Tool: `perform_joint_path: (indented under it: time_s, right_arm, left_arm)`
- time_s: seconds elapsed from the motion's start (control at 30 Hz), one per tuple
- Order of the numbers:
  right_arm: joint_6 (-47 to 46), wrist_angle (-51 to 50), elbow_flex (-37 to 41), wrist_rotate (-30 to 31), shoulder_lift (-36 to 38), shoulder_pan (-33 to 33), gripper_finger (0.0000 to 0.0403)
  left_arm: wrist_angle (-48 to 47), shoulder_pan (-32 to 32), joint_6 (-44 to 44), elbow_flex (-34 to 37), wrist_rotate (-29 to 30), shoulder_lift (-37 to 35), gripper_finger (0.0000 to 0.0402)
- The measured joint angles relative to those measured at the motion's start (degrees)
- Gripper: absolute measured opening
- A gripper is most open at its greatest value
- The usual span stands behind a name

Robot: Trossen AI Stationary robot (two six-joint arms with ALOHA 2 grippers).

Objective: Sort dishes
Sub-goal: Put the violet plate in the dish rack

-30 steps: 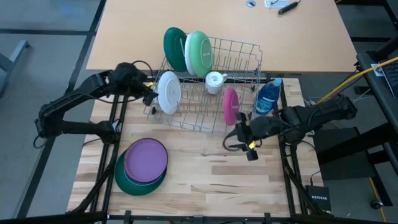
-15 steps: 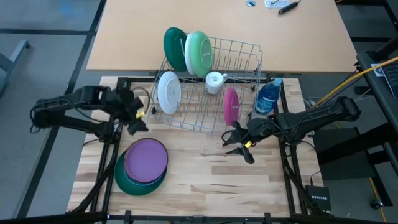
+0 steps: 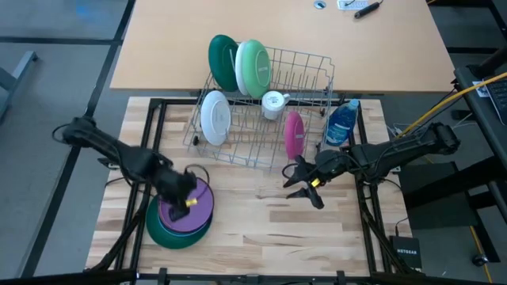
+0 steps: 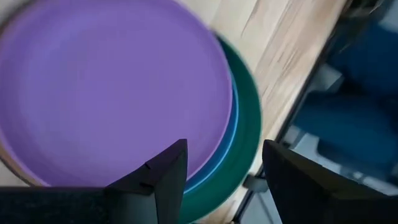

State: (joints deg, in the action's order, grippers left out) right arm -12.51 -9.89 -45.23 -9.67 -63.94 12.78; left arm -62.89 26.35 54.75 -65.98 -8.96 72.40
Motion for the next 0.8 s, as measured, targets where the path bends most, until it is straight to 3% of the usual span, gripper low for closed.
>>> perform_joint_path:
  time_s: [0.1, 0.4, 0.67, 0.8]
  right_arm:
    - [-3.89, -0.02, 0.00, 0.07, -0.02, 0.00, 0.0182]
    - [-3.97, -0.09, 0.00, 0.11, -0.04, 0.00, 0.0182]
    - [-3.78, -0.11, 0.00, 0.16, -0.04, 0.00, 0.0182]
    - [-3.76, -0.11, 0.00, 0.16, -0.07, 0.00, 0.0182]
  left_arm:
    - [2.51, 3.43, 0.64, 0.00, 0.15, 4.70, 0.0195]
    - [9.40, 11.35, -0.77, 0.00, 0.28, 16.99, 0.0195]
    - [9.05, 14.35, 0.93, 0.02, 0.45, 18.77, 0.0195]
    - [6.88, 15.72, 1.02, 0.02, 3.79, 18.77, 0.0195]
